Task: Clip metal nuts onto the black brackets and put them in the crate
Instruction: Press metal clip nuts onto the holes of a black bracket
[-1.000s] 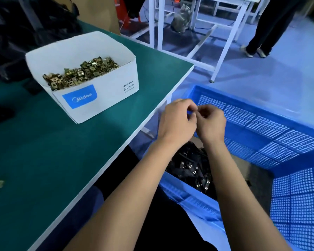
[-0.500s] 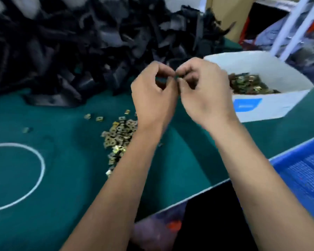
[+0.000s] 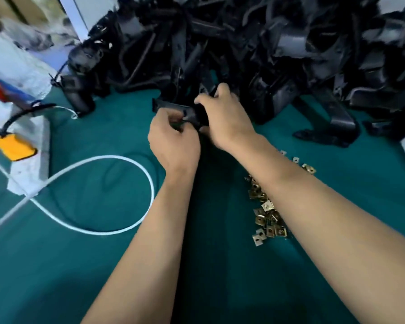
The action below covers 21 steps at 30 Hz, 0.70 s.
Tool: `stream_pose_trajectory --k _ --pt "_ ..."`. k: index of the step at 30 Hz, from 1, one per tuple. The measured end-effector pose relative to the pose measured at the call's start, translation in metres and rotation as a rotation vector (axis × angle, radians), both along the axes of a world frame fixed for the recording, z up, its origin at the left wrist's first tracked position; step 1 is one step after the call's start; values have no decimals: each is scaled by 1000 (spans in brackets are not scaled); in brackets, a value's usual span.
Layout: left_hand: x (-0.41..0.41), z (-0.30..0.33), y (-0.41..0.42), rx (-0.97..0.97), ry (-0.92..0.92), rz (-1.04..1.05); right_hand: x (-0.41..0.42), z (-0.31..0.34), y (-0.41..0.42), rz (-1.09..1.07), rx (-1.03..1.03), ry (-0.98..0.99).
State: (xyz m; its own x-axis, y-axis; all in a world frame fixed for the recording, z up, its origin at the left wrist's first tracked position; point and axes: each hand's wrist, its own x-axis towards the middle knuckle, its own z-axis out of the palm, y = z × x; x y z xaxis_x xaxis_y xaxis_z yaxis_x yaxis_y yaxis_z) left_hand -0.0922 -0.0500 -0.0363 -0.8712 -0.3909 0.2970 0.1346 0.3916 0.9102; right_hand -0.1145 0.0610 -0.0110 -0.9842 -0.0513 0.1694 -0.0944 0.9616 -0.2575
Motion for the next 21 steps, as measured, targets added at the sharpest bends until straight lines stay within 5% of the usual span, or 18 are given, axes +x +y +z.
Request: stream_pose_trajectory --k 6,10,15,18,21 --pt "-3 4 1 -514 176 -161 20 21 26 59 10 303" --pt "-6 9 3 -592 403 -169 42 38 42 190 -354 451" --pt "-7 21 -6 -179 358 -130 67 37 75 190 -578 411" --pt "-6 26 -10 318 268 -296 73 29 104 204 -366 -114" --pt "-2 21 -4 652 12 -562 84 18 118 185 -159 -363"
